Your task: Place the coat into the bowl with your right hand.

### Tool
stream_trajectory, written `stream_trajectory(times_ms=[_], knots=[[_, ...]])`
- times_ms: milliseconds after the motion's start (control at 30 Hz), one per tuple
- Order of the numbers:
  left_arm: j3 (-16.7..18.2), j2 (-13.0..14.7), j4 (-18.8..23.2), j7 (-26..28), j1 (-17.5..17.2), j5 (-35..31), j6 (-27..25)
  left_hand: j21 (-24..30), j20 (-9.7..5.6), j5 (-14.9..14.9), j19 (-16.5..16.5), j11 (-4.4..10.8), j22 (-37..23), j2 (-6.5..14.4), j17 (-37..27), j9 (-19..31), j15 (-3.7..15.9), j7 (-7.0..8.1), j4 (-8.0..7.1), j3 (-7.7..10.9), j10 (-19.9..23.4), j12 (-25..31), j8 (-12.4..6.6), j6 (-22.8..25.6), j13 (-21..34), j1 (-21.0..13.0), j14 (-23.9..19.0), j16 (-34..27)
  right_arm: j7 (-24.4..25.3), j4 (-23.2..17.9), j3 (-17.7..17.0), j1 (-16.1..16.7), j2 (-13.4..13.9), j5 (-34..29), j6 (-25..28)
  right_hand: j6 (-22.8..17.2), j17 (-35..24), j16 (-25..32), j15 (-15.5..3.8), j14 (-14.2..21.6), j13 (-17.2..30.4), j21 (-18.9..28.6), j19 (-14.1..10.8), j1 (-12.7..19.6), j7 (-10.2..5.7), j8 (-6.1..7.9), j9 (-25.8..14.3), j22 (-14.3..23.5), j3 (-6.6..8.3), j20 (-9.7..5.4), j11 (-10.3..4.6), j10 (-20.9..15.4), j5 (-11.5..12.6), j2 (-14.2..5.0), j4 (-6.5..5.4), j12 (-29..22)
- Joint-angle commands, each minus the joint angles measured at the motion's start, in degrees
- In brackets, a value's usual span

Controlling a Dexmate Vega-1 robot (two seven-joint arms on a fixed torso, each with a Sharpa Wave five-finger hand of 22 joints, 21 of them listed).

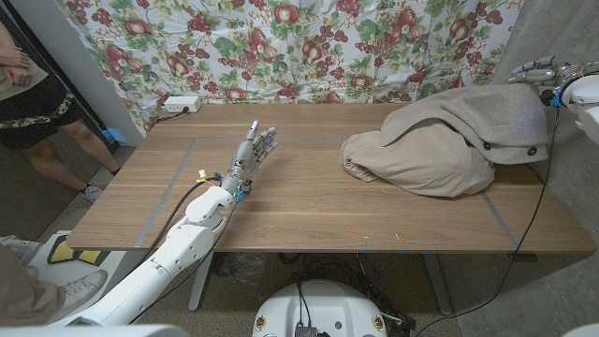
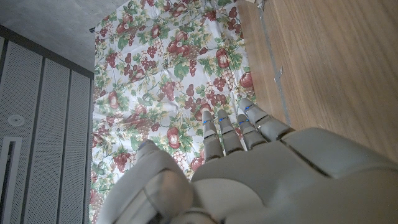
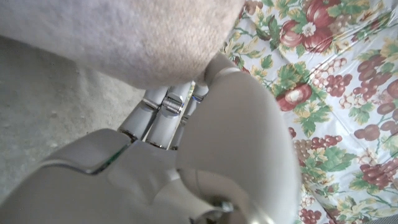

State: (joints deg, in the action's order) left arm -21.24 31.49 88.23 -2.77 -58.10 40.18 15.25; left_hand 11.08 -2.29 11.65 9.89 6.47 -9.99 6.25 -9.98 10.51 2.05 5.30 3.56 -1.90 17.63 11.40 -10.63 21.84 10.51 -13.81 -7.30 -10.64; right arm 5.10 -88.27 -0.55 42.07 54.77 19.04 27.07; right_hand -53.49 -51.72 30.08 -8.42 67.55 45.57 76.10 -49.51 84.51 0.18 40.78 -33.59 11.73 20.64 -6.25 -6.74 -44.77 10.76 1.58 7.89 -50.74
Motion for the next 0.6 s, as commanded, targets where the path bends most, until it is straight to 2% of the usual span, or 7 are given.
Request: stream_trajectory(times_ms=[33,367,433,533,600], knots=[[0.1,-0.1,-0.5,-0.3,-0.1,0.4,0.3,0.3,-4.37,0.3,0.2,0.12,-0.2,-0.1,-0.3,0.1,5.96,-0.25,-0.12,0.06,0.5,0.3,-0.42,0.9,0.2,0.5,-0.2,0.0,-0.6,0.6,3.8,0.6,-1.4,-0.4,0.3,0.0,0.3,-0.2,-3.16,1.8,0.2,0.6,0.3,-0.5,-0.26,0.08,-0.1,0.0,1.35,-6.86,-0.39,0.2,0.0,-0.05,1.01,0.1],[0.0,-0.4,-1.3,-1.0,0.1,0.4,0.8,0.3,-4.41,0.3,0.1,0.1,-0.2,-0.2,-0.3,0.1,5.99,-0.27,-0.14,0.07,0.5,0.3,-0.49,1.1,0.2,0.5,-0.2,0.0,-0.9,-1.4,3.7,3.1,-1.5,0.9,1.8,0.3,1.9,-1.0,-3.16,1.5,0.2,0.7,0.9,-0.6,-0.29,0.01,0.0,0.0,1.09,-6.87,0.04,0.6,0.0,-0.34,0.89,0.4],[-0.2,-0.5,-1.5,-1.4,0.3,0.4,0.8,0.3,-4.42,0.3,0.1,0.25,-0.2,-0.2,-0.2,0.1,6.0,0.2,-0.13,0.1,0.5,0.3,-0.68,1.5,0.2,0.6,-0.2,0.0,-1.0,-1.9,3.7,3.5,-1.4,1.2,2.0,0.5,2.8,-1.5,-3.23,1.4,0.3,0.7,1.1,-0.7,-0.38,-0.24,0.4,-0.1,0.95,-6.86,-0.23,0.8,0.1,-0.66,0.78,0.4],[-0.2,-0.6,-1.9,-1.8,0.5,0.5,1.0,0.3,-4.44,0.3,0.1,0.36,-0.2,-0.2,-0.2,0.1,6.04,0.33,-0.12,0.12,0.5,0.3,-0.75,1.7,0.2,0.6,-0.2,0.0,-2.0,-2.6,3.9,3.9,-0.9,1.5,2.6,2.0,4.8,-2.7,-3.46,0.7,-0.2,1.1,1.7,-1.2,-0.47,-1.74,2.1,0.0,0.34,-6.78,0.07,1.5,0.3,-1.34,0.36,1.1],[-0.3,-0.6,-2.0,-2.0,0.6,0.5,1.1,0.3,-4.44,0.3,0.1,0.34,-0.2,-0.1,-0.2,0.1,6.01,0.2,-0.12,0.13,0.5,0.3,-0.77,1.8,0.2,0.6,-0.2,0.0,-2.3,-3.0,3.9,4.2,-0.5,1.6,2.8,3.7,6.1,-3.4,-3.86,0.3,-0.2,1.1,3.0,-1.6,-0.5,-3.13,3.1,0.0,-0.36,-6.71,-0.3,2.7,0.6,-1.8,0.11,1.4]])
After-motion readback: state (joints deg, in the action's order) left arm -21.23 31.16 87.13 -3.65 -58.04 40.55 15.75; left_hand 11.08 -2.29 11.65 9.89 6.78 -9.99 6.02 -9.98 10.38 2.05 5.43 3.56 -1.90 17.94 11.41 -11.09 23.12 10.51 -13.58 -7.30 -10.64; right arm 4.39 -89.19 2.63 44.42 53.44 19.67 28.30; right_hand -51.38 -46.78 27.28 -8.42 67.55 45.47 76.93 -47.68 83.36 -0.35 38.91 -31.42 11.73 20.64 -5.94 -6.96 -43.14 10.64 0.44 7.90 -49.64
